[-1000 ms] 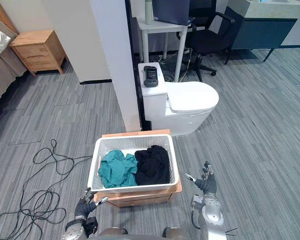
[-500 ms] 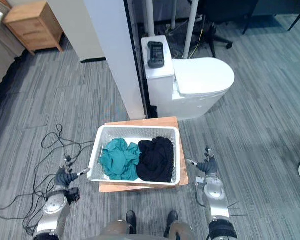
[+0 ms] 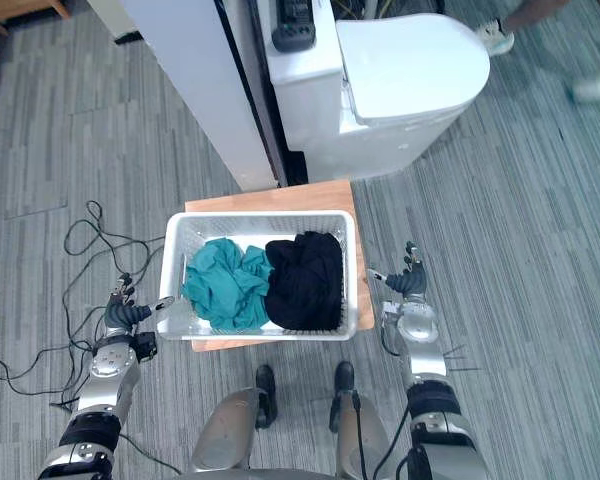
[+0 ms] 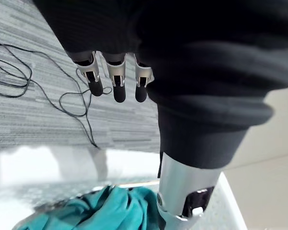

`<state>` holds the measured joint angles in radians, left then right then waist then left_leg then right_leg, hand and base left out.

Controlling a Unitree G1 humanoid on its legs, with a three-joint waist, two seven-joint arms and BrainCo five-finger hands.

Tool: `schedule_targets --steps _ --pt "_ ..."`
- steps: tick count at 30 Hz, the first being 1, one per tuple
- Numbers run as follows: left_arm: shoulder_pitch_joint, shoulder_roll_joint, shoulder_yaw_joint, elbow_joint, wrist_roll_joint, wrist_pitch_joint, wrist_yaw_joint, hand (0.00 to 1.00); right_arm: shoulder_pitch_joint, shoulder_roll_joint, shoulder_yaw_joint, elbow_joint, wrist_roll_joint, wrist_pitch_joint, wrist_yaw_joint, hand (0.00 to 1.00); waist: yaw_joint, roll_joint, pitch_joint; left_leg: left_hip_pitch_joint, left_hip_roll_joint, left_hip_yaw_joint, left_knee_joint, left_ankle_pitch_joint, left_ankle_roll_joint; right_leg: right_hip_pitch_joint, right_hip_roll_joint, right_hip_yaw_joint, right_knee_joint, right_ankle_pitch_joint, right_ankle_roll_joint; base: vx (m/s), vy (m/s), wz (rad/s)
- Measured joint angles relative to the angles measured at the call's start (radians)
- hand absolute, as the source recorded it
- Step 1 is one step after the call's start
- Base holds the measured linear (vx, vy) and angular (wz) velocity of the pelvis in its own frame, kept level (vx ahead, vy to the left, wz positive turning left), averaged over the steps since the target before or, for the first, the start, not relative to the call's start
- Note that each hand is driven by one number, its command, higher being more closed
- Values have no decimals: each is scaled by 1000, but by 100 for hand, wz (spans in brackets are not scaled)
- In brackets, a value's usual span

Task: Pick up the laundry basket with both hands and put the clothes into the washing machine.

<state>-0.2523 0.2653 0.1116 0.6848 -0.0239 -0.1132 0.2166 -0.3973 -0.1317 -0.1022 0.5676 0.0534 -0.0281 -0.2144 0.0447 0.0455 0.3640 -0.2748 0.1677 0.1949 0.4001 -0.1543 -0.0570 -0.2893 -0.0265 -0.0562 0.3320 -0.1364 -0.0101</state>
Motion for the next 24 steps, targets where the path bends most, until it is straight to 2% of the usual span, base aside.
schedule_targets --steps 4,5,7,8,12,17,20,24 --pt "-109 -8 -26 70 50 5 3 0 -90 38 26 57 -7 14 1 0 6 0 2 -47 7 1 26 0 0 -51 2 2 32 0 0 -40 -12 -1" --pt "-135 -11 -35 88 69 12 3 100 -106 48 48 60 -7 16 2 0 11 -1 4 -48 8 1 26 -1 0 -51 3 2 32 0 0 -44 -11 1" --pt "-169 -27 -41 113 79 21 2 100 -130 65 85 69 -8 17 5 0 25 -1 4 -48 8 1 28 -1 0 -52 3 2 32 0 0 -50 -9 0" --pt "-174 -29 -40 117 88 23 5 100 -144 67 89 79 -23 17 -1 100 24 -1 4 -50 8 1 28 -1 0 -52 3 2 32 0 0 -59 -7 2" --pt "-197 -27 -39 150 97 24 6 100 -172 50 120 79 -70 19 2 100 25 -1 4 -64 12 1 24 -16 -7 -71 7 2 32 -1 1 -66 8 -3" --pt "-182 0 -55 177 93 63 7 100 -173 8 162 79 -148 39 -1 100 24 -3 5 -55 8 5 -7 -18 -9 -81 7 5 32 -1 2 -69 5 -3" --pt "-152 16 -86 172 71 68 7 100 -157 -8 171 63 -153 46 -1 100 24 -3 5 -39 6 5 -40 -18 -9 -82 9 5 31 -1 2 -58 -14 0" --pt "-30 27 -119 2 25 82 9 100 -4 -27 169 -155 -153 57 -3 100 23 -4 4 -14 -1 2 -76 -9 -19 -72 8 6 28 2 4 -40 -6 1"
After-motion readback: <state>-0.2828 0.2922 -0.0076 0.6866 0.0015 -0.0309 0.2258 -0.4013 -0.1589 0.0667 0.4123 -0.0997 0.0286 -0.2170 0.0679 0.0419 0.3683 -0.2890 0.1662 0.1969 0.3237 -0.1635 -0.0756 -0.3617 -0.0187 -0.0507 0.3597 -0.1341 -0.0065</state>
